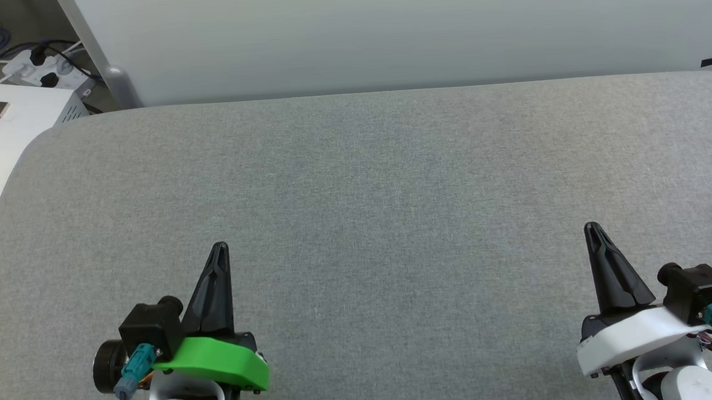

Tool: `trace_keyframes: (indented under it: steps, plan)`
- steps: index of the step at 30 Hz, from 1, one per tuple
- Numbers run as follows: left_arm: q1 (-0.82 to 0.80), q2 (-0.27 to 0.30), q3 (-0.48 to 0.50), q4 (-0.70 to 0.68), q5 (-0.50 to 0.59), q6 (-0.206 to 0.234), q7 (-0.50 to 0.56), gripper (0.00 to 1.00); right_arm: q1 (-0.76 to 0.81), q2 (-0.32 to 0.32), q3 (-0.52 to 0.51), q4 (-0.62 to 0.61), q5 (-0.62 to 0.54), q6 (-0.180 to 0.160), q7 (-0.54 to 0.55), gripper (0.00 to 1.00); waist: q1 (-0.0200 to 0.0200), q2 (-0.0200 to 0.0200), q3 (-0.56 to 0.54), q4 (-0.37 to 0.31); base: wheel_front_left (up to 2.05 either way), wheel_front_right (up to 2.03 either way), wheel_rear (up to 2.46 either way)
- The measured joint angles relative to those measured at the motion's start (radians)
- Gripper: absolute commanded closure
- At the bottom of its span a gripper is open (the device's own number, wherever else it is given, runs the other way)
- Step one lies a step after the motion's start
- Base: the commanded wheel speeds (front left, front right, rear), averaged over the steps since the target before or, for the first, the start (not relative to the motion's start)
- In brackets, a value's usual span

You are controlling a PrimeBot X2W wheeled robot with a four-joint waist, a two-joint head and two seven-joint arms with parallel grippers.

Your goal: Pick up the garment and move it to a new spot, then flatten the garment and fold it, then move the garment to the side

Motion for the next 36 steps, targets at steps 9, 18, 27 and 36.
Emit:
trace_keyframes:
  steps: [9,18,27,36]
  plan:
    - [0.0,0.0,0.004,-0.01,0.022,0.004,0.017,1.0,0.0,0.0,-0.002,-0.004,-0.019,0.0,0.014,1.0,0.0,0.0,-0.006,-0.001,0.0,0.0,0.0]
    - [0.002,-0.001,0.009,-0.018,0.039,0.016,0.041,1.0,0.0,0.001,-0.005,-0.01,-0.039,0.0,0.033,1.0,0.0,0.0,-0.013,-0.003,0.0,0.0,0.0]
    - [0.005,-0.001,0.014,-0.028,0.056,0.025,0.059,1.0,0.001,0.001,-0.008,-0.013,-0.054,0.0,0.048,1.0,0.0,0.0,-0.018,-0.004,0.0,0.0,0.0]
    - [0.014,-0.002,0.017,-0.035,0.07,0.035,0.077,1.0,0.003,0.003,-0.01,-0.017,-0.069,0.0,0.066,1.0,0.0,0.0,-0.024,-0.006,0.0,0.0,0.0]
